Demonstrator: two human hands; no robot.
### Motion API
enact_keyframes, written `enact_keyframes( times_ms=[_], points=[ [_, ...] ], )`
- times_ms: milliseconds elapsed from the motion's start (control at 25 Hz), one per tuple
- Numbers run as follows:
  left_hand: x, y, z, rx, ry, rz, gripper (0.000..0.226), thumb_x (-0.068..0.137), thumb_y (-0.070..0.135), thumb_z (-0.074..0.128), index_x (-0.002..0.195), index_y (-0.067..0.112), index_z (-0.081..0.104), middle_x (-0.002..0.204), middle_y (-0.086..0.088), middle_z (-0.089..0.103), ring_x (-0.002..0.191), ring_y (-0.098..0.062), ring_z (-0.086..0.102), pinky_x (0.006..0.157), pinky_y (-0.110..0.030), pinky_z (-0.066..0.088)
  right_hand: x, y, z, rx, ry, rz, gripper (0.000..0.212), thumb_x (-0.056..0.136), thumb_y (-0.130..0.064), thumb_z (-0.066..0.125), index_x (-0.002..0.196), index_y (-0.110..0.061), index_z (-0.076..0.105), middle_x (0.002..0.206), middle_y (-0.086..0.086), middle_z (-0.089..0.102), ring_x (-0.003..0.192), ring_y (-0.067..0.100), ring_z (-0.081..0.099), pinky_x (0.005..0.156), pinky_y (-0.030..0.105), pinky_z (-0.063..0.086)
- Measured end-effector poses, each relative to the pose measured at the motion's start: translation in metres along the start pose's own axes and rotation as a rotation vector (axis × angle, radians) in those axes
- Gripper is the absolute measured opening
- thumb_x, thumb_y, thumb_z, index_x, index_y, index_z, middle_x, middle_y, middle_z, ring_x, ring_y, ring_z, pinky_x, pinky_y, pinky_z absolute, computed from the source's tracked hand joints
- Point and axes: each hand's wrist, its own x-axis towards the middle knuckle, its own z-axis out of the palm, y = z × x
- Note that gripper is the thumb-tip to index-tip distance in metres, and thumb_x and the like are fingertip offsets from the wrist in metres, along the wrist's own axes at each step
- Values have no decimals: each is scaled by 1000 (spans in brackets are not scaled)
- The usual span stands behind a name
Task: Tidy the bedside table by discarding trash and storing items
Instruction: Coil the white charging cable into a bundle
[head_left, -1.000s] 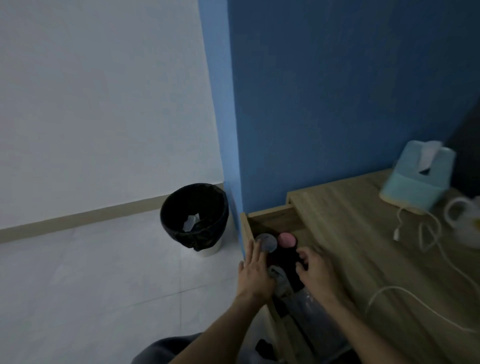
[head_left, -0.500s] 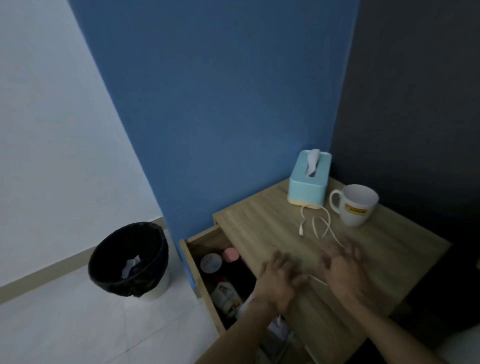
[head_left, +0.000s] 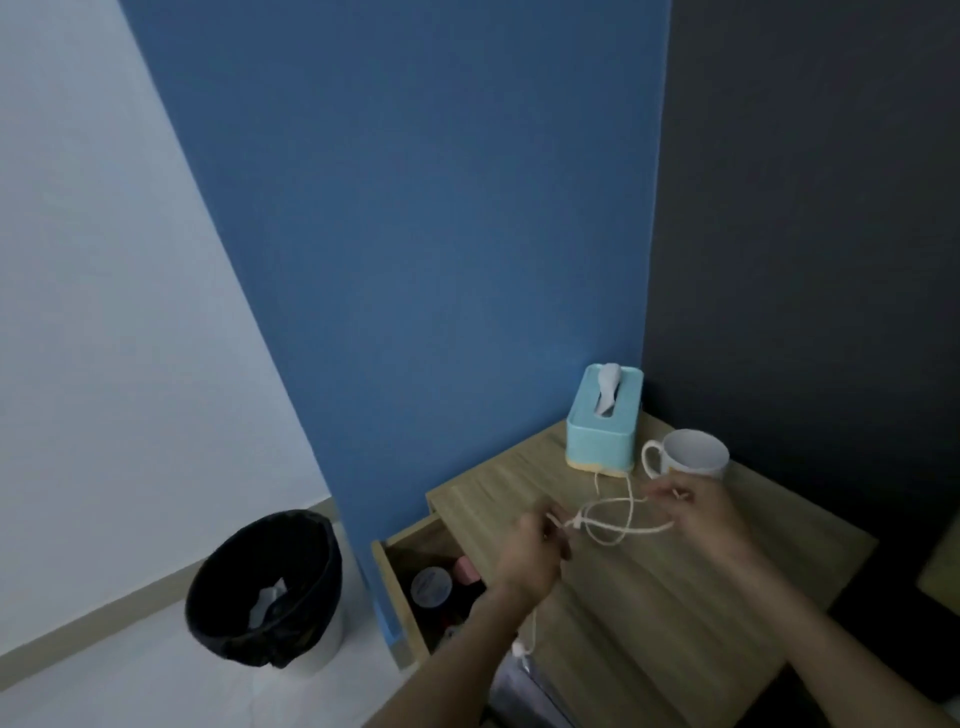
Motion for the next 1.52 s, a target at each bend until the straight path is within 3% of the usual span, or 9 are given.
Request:
enact_keyframes(
  times_ms=[160,320,520,640,760,920,1200,1440,1520],
  points=[
    [2,75,-66,-199,164,148,25,96,7,49,76,20,47,57,-3,53,33,-4,43,40,-22,37,1,-102,-40,244,-8,-65,23,84,-1,49,74,-7,68,70,10,61,54,13,51,42,15,36],
    [-19,147,-110,-314,196,282,26,96,5,49,74,19,48,44,6,55,28,-3,37,33,-18,31,-11,-179,-77,73,-193,-153,34,70,4,47,99,-4,63,71,3,65,62,14,57,45,18,39],
    [-64,242,-160,-507,204,428,24,97,6,46,76,15,47,41,7,53,28,-2,34,31,-15,27,-51,-261,-106,-452,55,-575,18,78,-24,68,89,-39,64,110,4,58,96,16,54,86,29,40],
    [-94,279,-186,-552,191,478,22,98,8,46,78,16,46,46,5,53,28,-3,33,31,-14,24,-93,-308,-97,-221,-20,-769,13,86,-15,60,82,-14,72,90,5,67,85,18,60,75,24,46],
    [-124,302,-210,-558,133,500,15,98,15,47,83,16,46,43,5,53,28,-5,32,33,-12,23,-115,-340,-98,85,-53,-762,26,92,-7,48,72,-14,62,68,8,61,62,18,59,54,12,49],
    [-158,320,-234,-554,30,538,18,101,20,41,87,16,51,43,4,54,31,-6,35,36,-12,24,-130,-370,-99,134,25,-818,28,95,-10,43,73,-16,59,65,6,50,41,-1,50,46,10,46],
    [-180,316,-250,-606,-38,551,27,103,21,34,86,17,55,48,3,55,33,-8,39,38,-12,26,-152,-386,-86,134,15,-870,20,95,-10,41,93,-4,60,64,5,49,37,-1,48,42,10,42],
    [-196,303,-265,-420,-581,632,21,86,-4,42,92,9,58,72,-2,67,65,-14,66,72,-29,56,-141,-396,-84,233,155,-890,24,95,-11,41,80,-13,59,50,-6,51,33,0,43,36,8,32],
    [-205,307,-267,-306,-732,668,26,84,-9,37,97,5,54,69,-3,66,58,-13,63,71,-29,56,-137,-402,-88,310,197,-861,28,95,-12,40,73,-17,57,47,-8,52,32,0,42,36,8,31]
  ],
)
